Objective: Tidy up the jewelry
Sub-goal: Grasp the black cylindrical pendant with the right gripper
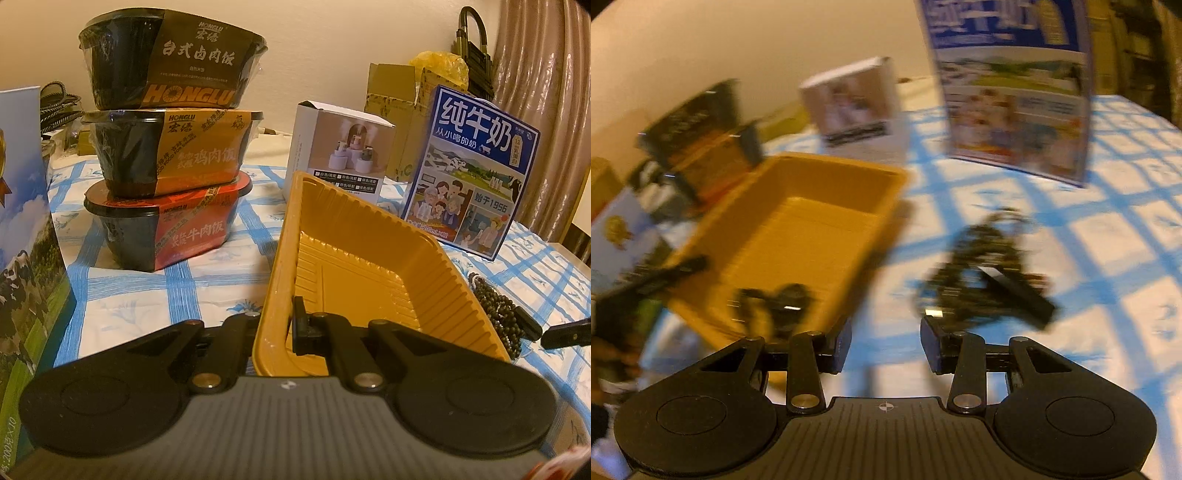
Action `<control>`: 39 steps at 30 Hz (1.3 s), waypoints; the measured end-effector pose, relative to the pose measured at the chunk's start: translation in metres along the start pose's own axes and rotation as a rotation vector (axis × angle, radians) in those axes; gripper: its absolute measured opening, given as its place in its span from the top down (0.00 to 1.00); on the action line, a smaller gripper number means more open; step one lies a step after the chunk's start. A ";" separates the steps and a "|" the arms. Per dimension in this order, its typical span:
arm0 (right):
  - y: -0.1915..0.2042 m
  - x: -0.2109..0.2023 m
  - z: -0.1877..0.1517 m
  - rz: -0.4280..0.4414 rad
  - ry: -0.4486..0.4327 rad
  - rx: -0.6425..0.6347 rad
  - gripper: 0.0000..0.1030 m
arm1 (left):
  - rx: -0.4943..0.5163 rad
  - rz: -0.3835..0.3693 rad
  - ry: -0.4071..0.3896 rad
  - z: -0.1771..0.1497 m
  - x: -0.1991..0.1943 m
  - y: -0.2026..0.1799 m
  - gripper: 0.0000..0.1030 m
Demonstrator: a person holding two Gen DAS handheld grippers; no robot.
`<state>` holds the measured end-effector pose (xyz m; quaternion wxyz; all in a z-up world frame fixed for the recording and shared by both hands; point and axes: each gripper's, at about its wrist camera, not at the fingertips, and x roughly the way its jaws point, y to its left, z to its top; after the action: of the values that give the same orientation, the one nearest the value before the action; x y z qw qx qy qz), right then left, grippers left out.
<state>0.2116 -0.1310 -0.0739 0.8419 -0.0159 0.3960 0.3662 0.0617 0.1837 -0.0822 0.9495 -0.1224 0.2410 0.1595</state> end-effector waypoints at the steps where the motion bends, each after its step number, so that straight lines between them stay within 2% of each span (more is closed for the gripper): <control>1: -0.008 0.000 -0.001 -0.024 -0.001 -0.004 0.59 | 0.002 0.001 0.000 0.000 0.000 0.000 0.96; 6: -0.040 0.006 -0.006 -0.142 0.003 -0.066 0.59 | 0.007 0.006 0.001 0.000 0.000 -0.001 0.96; 11: -0.057 0.017 -0.003 -0.192 -0.006 -0.108 0.59 | 0.012 0.010 0.004 0.000 0.000 -0.003 0.96; 16: -0.059 0.033 0.003 -0.192 -0.011 -0.175 0.59 | 0.016 0.010 0.005 0.000 0.000 -0.004 0.96; 21: -0.055 0.042 0.003 -0.167 0.035 -0.211 0.60 | 0.018 0.010 0.003 0.000 0.000 -0.004 0.96; 26: -0.043 0.034 0.001 -0.077 0.062 -0.190 0.61 | 0.019 0.010 0.003 0.000 0.000 -0.004 0.96; 30: -0.037 0.036 0.002 -0.132 0.059 -0.176 0.61 | 0.018 0.010 0.003 0.000 0.000 -0.005 0.96; 34: -0.044 0.034 0.010 -0.121 0.023 -0.079 0.61 | 0.022 0.009 0.002 0.000 0.000 -0.006 0.96; 39: -0.045 0.041 0.018 -0.158 0.019 -0.051 0.61 | 0.022 0.009 0.001 0.001 0.000 -0.006 0.96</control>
<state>0.2689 -0.1337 -0.1008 0.8637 -0.0720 0.3922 0.3082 0.0645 0.1783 -0.0804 0.9499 -0.1109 0.2438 0.1611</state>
